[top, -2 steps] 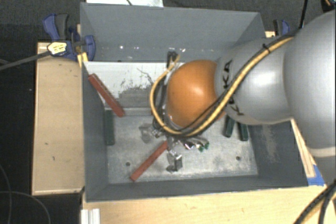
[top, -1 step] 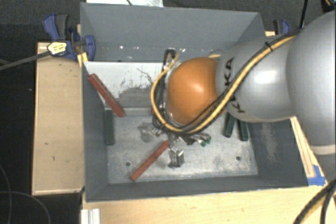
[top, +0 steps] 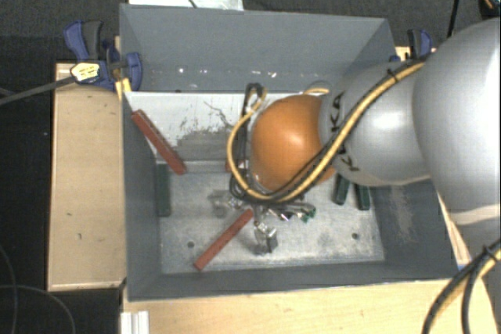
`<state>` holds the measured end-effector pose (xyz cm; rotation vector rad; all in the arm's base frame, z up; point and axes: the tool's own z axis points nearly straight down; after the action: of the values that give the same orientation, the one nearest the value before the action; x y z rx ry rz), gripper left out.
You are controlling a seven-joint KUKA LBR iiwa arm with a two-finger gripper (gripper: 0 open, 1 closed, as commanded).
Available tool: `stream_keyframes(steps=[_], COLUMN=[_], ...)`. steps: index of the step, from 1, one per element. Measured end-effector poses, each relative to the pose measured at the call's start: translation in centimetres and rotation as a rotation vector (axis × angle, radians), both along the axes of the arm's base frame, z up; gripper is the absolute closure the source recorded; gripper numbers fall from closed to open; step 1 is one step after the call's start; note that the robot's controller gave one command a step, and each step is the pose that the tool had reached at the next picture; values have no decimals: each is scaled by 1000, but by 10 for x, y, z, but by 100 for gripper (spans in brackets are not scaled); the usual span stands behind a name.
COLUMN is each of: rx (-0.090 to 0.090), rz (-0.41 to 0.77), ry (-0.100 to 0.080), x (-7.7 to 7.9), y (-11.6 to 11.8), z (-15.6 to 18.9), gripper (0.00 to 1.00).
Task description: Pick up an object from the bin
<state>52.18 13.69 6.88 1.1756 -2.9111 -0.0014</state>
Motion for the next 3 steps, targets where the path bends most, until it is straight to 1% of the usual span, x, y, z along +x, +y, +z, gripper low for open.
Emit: stream_keyframes(steps=[1, 2, 3], rx=[1, 1, 3], rz=[-5, -8, -15], ry=[0, 0, -7], x=[0, 0, 1], y=[0, 0, 1], z=[0, 1, 28], gripper=[0, 100, 100])
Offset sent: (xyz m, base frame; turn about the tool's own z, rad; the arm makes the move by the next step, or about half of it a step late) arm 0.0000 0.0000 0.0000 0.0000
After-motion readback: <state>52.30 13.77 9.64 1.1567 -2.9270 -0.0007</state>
